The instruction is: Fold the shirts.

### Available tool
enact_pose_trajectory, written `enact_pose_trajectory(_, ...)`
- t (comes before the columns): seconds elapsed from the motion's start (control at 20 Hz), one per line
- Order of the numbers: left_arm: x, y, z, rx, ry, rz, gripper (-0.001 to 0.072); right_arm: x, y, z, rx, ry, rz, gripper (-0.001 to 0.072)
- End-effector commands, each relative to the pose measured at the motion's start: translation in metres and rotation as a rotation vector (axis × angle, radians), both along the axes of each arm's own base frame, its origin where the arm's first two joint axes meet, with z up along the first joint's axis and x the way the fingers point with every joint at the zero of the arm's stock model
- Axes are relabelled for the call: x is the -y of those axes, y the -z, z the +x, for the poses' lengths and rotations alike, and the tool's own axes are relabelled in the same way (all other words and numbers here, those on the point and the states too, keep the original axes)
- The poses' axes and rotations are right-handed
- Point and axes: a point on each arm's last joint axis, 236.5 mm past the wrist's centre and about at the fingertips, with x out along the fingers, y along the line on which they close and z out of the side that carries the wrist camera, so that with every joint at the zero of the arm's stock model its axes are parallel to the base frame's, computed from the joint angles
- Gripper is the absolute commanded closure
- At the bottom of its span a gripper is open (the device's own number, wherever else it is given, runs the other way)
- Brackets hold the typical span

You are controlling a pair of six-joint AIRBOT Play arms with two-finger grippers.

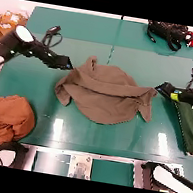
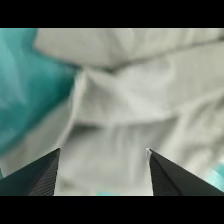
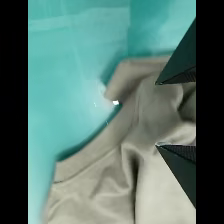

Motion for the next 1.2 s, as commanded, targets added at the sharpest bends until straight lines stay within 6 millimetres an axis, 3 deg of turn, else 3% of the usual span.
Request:
enact_pose_trajectory(0.0, -0.012, -0.009, -0.061, -0.295, 0.018, -0.020, 0.0093, 0.021, 0.002, -0.027, -0.102, 0.005, 0.047, 0.0278)
enact_pose_trajectory(0.1, 0.000, 0.007, -0.091, -0.361, 0.026, -0.012, 0.0093, 0.032, 0.020, -0.045, -0.151, 0.057, 0.079, 0.0280)
enact_pose_trajectory(0.2, 0.020, 0.037, -0.124, -0.403, 0.037, 0.003, 0.0093, 0.039, 0.038, -0.060, -0.190, 0.109, 0.106, 0.0279)
enact_pose_trajectory(0.35, 0.061, 0.090, -0.161, -0.433, 0.015, -0.006, 0.0093, 0.036, 0.055, -0.064, -0.202, 0.135, 0.110, 0.0277)
enact_pose_trajectory(0.45, 0.091, 0.112, -0.165, -0.377, -0.019, -0.030, 0.0094, 0.023, 0.058, -0.056, -0.189, 0.098, 0.132, 0.0194)
enact_pose_trajectory(0.65, 0.138, 0.137, -0.167, -0.307, -0.019, -0.035, 0.0094, -0.006, 0.064, -0.045, -0.174, 0.022, 0.178, 0.0194)
enact_pose_trajectory(0.75, 0.142, 0.152, -0.168, -0.320, -0.035, -0.026, 0.0096, -0.014, 0.066, -0.042, -0.180, -0.005, 0.177, 0.0194)
enact_pose_trajectory(0.8, 0.140, 0.155, -0.163, -0.309, -0.043, -0.017, 0.0129, -0.015, 0.065, -0.039, -0.176, -0.011, 0.174, 0.0194)
enact_pose_trajectory(0.9, 0.131, 0.156, -0.153, -0.287, -0.059, -0.006, 0.0558, -0.016, 0.059, -0.032, -0.157, -0.012, 0.178, 0.0194)
enact_pose_trajectory(0.95, 0.127, 0.154, -0.153, -0.306, -0.055, -0.009, 0.0686, -0.018, 0.053, -0.027, -0.143, -0.010, 0.193, 0.0194)
enact_pose_trajectory(1.15, 0.091, 0.144, -0.155, -0.361, -0.012, 0.023, 0.0687, -0.027, 0.039, -0.014, -0.105, -0.025, 0.214, 0.0194)
